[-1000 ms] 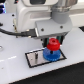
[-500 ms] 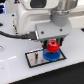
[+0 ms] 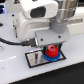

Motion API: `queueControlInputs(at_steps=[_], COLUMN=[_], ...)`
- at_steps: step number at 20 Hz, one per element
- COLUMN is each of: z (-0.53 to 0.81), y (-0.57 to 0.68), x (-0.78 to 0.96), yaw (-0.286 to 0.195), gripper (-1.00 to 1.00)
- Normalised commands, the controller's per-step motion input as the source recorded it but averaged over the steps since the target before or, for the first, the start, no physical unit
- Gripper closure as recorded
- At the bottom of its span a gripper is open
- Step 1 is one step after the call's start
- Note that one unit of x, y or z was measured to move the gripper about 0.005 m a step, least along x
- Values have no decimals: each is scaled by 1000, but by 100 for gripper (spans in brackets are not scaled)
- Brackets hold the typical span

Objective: Insert the blue gear onto the right peg, followed by the red gear

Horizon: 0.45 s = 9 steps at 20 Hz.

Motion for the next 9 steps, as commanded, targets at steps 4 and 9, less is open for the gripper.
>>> queueControlInputs(at_steps=[4, 9], z=[430, 635], y=[20, 38], x=[3, -1], yaw=[0, 0], gripper=[-100, -100])
